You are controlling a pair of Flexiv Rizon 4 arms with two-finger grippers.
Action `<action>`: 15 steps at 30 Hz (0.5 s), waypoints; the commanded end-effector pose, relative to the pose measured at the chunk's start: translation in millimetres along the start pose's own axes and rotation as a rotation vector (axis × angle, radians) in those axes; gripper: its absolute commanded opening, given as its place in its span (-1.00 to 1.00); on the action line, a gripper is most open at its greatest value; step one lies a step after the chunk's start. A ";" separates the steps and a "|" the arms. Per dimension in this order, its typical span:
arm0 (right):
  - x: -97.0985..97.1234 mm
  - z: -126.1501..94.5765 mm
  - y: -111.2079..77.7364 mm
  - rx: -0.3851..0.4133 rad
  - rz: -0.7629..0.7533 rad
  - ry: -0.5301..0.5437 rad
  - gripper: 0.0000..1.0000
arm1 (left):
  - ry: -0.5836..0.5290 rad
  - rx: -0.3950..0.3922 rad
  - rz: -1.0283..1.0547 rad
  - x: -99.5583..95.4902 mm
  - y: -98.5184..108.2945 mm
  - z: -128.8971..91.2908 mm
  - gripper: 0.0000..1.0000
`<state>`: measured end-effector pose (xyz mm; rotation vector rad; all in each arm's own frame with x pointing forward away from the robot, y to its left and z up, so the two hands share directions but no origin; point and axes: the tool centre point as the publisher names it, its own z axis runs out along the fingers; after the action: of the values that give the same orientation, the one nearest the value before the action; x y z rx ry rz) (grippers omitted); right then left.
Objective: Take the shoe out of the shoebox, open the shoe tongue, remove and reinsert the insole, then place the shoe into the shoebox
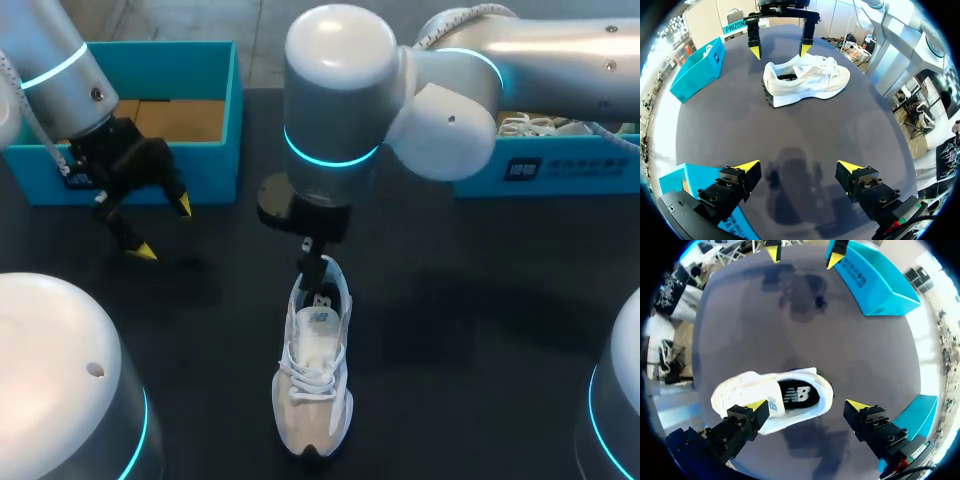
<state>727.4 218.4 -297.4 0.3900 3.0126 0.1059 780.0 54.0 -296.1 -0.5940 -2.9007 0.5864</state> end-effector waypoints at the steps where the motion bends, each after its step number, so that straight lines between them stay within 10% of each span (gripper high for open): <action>1: -8.8 6.9 9.0 0.012 -0.018 0.010 1.00 | -0.001 -0.003 0.000 0.6 -0.2 0.1 1.00; 15: -23.6 33.3 14.7 0.007 -0.098 0.008 1.00 | -0.001 -0.003 0.000 0.6 -0.2 0.1 1.00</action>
<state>754.2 226.2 -321.1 0.2493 3.0284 0.0920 780.0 54.1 -296.1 -0.5939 -2.9007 0.5864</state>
